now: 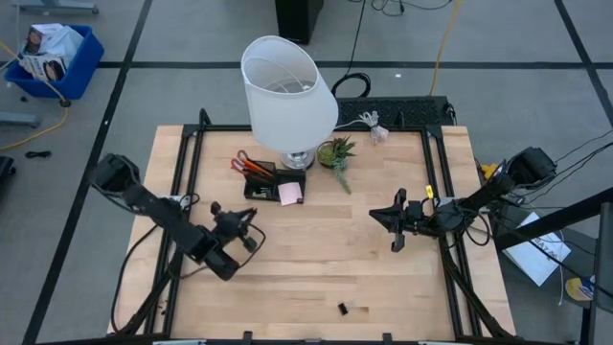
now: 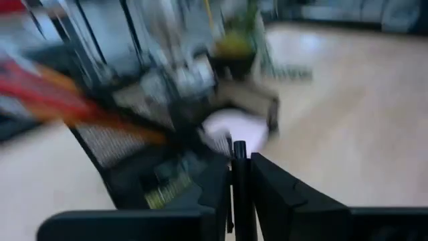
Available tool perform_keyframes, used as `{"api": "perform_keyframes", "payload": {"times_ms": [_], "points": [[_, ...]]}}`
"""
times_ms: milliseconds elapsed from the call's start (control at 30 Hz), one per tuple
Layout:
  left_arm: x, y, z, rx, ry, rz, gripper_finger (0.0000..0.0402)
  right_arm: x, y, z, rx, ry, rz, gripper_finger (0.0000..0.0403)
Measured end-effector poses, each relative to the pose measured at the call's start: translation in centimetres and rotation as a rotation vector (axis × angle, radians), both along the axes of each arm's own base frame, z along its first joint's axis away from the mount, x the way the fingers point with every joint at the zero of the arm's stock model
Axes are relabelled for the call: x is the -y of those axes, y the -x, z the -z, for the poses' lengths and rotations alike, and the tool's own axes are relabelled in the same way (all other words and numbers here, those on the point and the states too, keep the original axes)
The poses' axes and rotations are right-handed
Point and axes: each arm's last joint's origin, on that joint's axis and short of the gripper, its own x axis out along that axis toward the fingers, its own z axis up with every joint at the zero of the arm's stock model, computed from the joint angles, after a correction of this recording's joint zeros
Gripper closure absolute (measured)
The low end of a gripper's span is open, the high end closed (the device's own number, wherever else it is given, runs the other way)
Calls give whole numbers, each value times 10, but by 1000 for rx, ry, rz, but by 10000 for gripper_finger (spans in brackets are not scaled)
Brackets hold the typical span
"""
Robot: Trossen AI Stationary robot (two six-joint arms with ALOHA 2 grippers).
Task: Pick and place office supplies into organizer
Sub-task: Put the black pen into the black desk organizer
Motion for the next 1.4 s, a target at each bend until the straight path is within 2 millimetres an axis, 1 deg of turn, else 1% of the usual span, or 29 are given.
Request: {"api": "perform_keyframes", "payload": {"times_ms": [167,333,400,500,600,700,833,967,1067,1133,1233,1333,1400], "points": [[-13,2,-30,110,-162,-69,348,0,0,0,0,0,0,385],[-31,8,-58,212,-256,-195,354,0,0,0,0,0,0,385],[-40,9,-66,242,-260,-247,348,0,0,0,0,0,0,385],[-55,10,-75,239,-257,-311,344,0,0,0,0,0,0,385],[-69,9,-80,196,-220,-337,351,0,0,0,0,0,0,385],[-79,4,-83,203,-176,-367,357,0,0,0,0,0,0,385],[-82,-12,-92,208,-138,-317,353,0,0,0,0,0,0,385],[-82,-28,-108,222,-166,-204,352,0,0,0,0,0,0,385],[-84,-35,-121,273,-173,-73,352,0,0,0,0,0,0,385],[-86,-37,-125,306,-170,-32,352,0,0,0,0,0,0,385],[-88,-37,-124,271,-199,-17,351,0,0,0,0,0,0,385],[-90,-35,-115,238,-212,-23,351,0,0,0,0,0,0,385],[-94,-33,-105,217,-222,-11,351,0,0,0,0,0,0,385]]}}
